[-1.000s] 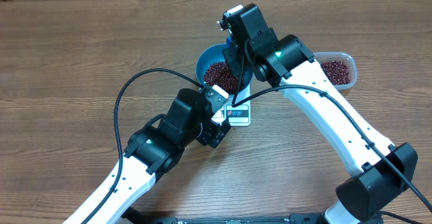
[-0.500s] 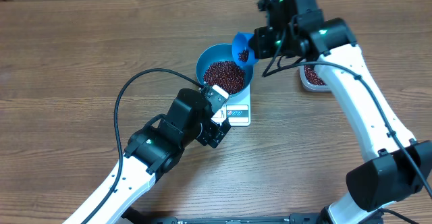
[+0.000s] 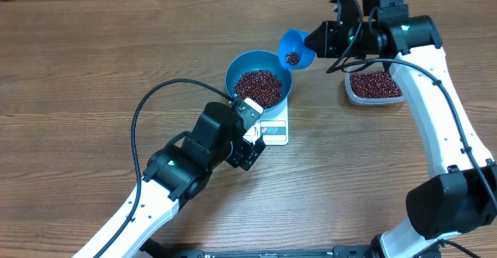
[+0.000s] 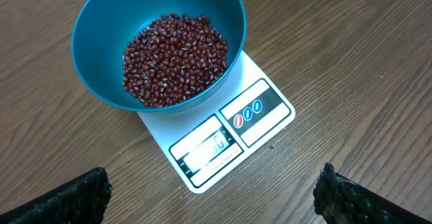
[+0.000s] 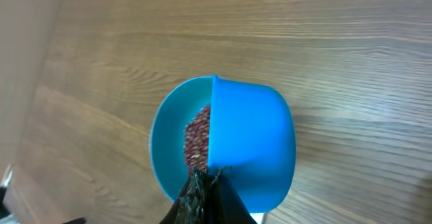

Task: Scoop item into bowl and weigh 150g on scale
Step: 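Move the empty scoop with right gripper back to the bean container, then dip the blue scoop into the red beans with right gripper, then lift the filled scoop and carry it left over the teal bowl, then tilt the blue scoop with right gripper to pour beans into bowl, then hold the scoop tilted over the bowl, shaking out remaining beans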

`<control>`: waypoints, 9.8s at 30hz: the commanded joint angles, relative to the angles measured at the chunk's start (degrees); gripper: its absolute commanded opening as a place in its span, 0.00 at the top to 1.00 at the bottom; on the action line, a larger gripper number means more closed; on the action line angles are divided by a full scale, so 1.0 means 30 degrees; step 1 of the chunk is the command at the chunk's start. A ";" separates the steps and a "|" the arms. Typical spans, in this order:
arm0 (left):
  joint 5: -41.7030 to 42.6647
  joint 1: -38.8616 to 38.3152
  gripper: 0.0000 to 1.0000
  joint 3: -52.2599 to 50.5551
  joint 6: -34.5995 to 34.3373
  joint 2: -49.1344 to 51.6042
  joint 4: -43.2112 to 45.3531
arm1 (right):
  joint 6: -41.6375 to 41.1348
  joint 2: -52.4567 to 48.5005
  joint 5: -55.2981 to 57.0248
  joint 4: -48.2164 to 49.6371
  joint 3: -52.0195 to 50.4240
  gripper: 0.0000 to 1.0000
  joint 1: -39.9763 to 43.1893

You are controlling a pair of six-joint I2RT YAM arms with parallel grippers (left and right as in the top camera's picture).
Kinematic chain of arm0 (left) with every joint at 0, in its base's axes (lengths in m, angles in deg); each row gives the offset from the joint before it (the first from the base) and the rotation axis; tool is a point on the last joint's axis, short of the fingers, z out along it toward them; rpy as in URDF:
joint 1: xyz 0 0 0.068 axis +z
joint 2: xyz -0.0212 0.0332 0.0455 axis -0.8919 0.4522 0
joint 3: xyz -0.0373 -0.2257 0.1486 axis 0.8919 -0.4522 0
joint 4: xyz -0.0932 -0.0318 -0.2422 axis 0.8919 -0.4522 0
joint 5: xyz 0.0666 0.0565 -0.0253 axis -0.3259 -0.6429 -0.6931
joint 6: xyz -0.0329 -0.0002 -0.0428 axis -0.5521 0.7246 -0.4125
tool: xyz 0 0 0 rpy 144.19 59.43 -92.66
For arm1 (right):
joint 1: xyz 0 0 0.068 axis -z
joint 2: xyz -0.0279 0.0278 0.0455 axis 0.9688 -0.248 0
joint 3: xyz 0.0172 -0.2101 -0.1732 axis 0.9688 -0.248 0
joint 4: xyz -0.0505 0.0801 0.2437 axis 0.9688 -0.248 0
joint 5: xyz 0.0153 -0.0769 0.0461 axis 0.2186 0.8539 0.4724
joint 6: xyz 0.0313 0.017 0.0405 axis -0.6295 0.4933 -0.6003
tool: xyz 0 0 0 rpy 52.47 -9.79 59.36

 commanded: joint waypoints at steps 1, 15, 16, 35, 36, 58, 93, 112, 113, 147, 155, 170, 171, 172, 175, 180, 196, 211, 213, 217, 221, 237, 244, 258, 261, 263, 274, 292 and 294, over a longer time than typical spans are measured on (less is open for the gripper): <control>-0.0109 -0.0015 0.00 -0.0095 -0.0109 0.0138 0.0066 | 0.0073 0.0692 0.1552 0.0095 0.0707 0.96 0.0576; -0.0175 -0.0015 0.00 -0.0095 -0.0109 0.0138 -0.0372 | 0.1435 0.0692 0.4473 -0.3177 0.0707 0.96 0.4240; -0.0168 -0.0015 0.00 -0.0095 -0.0109 0.0138 -0.0503 | 0.1428 0.0692 0.4473 -0.3286 0.0707 0.96 0.4510; -0.0182 -0.0015 0.01 -0.0095 -0.0102 0.0138 -0.0284 | 0.4226 0.0692 0.0998 -0.2710 0.0714 0.96 0.6171; -0.0182 -0.0015 0.00 -0.0095 -0.0102 0.0138 -0.0270 | 0.4226 0.0699 -0.0233 -0.2419 0.0714 0.96 0.6171; -0.0182 -0.0015 0.00 -0.0095 0.0036 0.0138 -0.0291 | 0.5078 0.0699 -0.3723 0.0015 0.0714 0.96 0.2943; -0.0656 -0.0015 0.00 -0.0095 0.0036 0.0138 -0.0291 | 0.5734 0.0699 1.7974 -0.3424 0.0714 0.96 0.1909; -0.0663 -0.0015 0.00 -0.0095 0.0036 0.0138 -0.0284 | 0.5603 0.1013 0.9632 -0.1909 0.1202 0.96 0.1545; -0.0663 -0.0015 0.00 -0.0095 0.0036 0.0138 -0.0284 | 0.5719 0.1115 0.8131 -0.1537 0.1392 0.96 0.1537; -0.0663 -0.0015 0.00 -0.0095 0.0036 0.0138 -0.0284 | 1.1846 -0.0066 0.2084 -0.2499 0.1953 0.96 -0.2732; -0.0663 -0.0015 0.01 -0.0095 0.0036 0.0138 -0.0284 | 1.1351 -0.0874 0.3971 -0.2572 0.1865 0.96 -0.3621; -0.0656 -0.0015 0.00 -0.0095 0.0036 0.0138 -0.0284 | 0.9828 -0.2710 0.5464 -0.2251 0.1756 0.96 -0.5537; -0.0663 -0.0015 0.01 -0.0095 0.0044 0.0138 -0.0277 | 0.9828 -0.2863 0.5552 -0.2251 0.1749 0.96 -0.5595; -0.0678 -0.0015 0.00 -0.0095 0.0044 0.0138 -0.0277 | 0.9828 -0.2980 0.5741 -0.2259 0.1741 0.96 -0.5683; -0.0678 -0.0015 0.00 -0.0095 0.0044 0.0138 -0.0277 | 0.9763 -0.3257 0.6470 -0.2127 0.1741 0.96 -0.5909; -0.0663 -0.0015 0.00 -0.0095 0.0036 0.0138 -0.0277 | 0.9763 -0.3322 0.7490 -0.1311 0.1734 0.96 -0.6426; -0.0663 -0.0015 0.00 -0.0095 0.0036 0.0138 -0.0277 | 0.9770 -0.4561 0.8378 -0.0678 0.1639 0.96 -0.6623; -0.0663 -0.0015 0.00 -0.0095 0.0036 0.0138 -0.0284 | 0.9413 -0.4561 0.6353 -0.1362 0.1639 0.96 -0.6623; -0.0663 -0.0015 0.00 -0.0095 0.0036 0.0138 -0.0284 | 0.9413 -0.4561 0.5719 -0.1821 0.1639 0.96 -0.6623; -0.0663 -0.0015 0.01 -0.0095 0.0036 0.0138 -0.0284 | 0.9406 -0.4561 0.5275 -0.2135 0.1639 0.96 -0.6623; -0.0670 -0.0015 0.00 -0.0095 0.0036 0.0138 -0.0284 | 0.9406 -0.4561 0.4371 -0.2280 0.1639 0.96 -0.6623; -0.0663 -0.0015 0.01 -0.0095 0.0036 0.0138 -0.0291 | 0.9413 -0.4561 0.1989 -0.2492 0.1639 0.96 -0.6601; -0.0663 -0.0015 0.00 -0.0095 0.0036 0.0138 -0.0284 | 0.9406 -0.4554 0.1989 -0.2412 0.1676 0.96 -0.6594; -0.0663 -0.0015 0.01 -0.0095 0.0036 0.0138 -0.0284 | 0.9333 -0.4554 0.0248 -0.2339 0.1676 0.96 -0.5282; -0.0663 -0.0015 0.01 -0.0095 0.0044 0.0138 -0.0284 | 0.9333 -0.4554 -0.0561 -0.2339 0.1712 0.96 -0.4925; -0.0670 -0.0015 0.00 -0.0095 0.0044 0.0138 -0.0284 | 0.9340 -0.4554 -0.1115 -0.2339 0.1734 0.96 -0.4685; -0.0663 -0.0015 0.00 -0.0095 0.0036 0.0138 -0.0284 | 0.9340 -0.4554 -0.1938 -0.2157 0.1778 0.96 -0.4255; -0.0663 -0.0015 0.00 -0.0095 0.0036 0.0138 -0.0284 | 0.9340 -0.4371 -0.1916 -0.2011 0.1785 0.96 -0.3402; -0.0663 -0.0015 0.00 -0.0095 0.0036 0.0138 -0.0284 | 0.9347 -0.4138 -0.1843 -0.1996 0.1785 0.96 -0.3402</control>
